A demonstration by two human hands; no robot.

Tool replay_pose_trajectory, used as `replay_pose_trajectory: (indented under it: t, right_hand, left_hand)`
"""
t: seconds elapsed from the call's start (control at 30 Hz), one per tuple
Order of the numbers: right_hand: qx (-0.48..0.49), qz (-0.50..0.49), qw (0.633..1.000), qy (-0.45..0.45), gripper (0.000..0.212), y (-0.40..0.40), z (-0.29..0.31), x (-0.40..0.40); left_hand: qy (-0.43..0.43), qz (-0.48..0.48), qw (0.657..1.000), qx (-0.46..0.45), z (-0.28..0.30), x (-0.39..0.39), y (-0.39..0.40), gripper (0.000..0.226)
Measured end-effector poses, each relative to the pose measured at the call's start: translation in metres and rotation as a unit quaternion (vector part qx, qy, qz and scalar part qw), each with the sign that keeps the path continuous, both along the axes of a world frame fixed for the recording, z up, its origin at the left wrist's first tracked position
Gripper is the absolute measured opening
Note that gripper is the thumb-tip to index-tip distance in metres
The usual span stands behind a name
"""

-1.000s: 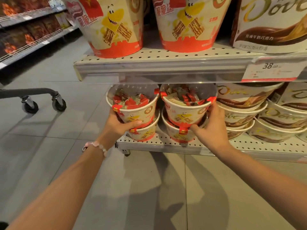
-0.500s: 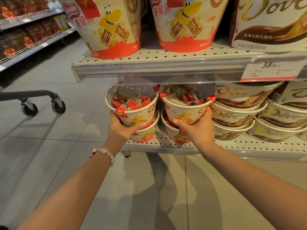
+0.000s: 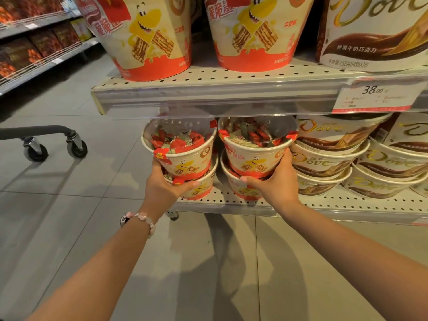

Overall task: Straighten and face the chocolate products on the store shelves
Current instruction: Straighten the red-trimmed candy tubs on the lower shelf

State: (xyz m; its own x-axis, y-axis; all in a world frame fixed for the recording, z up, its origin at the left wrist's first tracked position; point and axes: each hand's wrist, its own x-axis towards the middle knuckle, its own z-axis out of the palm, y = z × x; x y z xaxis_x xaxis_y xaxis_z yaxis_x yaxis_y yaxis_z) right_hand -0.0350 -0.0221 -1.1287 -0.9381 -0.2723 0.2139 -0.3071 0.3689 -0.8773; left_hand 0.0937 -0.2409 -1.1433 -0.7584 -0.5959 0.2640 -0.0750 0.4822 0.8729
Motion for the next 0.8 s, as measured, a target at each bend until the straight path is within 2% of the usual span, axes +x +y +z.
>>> replay_pose_trajectory:
  t: [0.2, 0.37, 0.6, 0.8]
  right_hand:
    - [0.004, 0.025, 1.000, -0.018, 0.108, 0.001, 0.002, -0.006]
    - [0.013, 0.024, 0.999, -0.034, 0.107, -0.001, 0.004, -0.005]
    - [0.042, -0.005, 0.999, -0.009, 0.090, 0.009, 0.015, 0.006]
    - [-0.044, 0.001, 0.999, -0.005, 0.072, 0.039, 0.036, 0.053]
  left_hand:
    - [-0.009, 0.019, 1.000, -0.016, -0.001, 0.001, -0.001, 0.086]
    - [-0.020, 0.011, 1.000, 0.010, 0.000, 0.000, 0.001, 0.089]
    - [-0.037, 0.091, 0.994, 0.056, 0.011, 0.000, 0.008, 0.085]
    - [-0.058, 0.170, 0.982, 0.059, 0.047, 0.028, 0.025, 0.099]
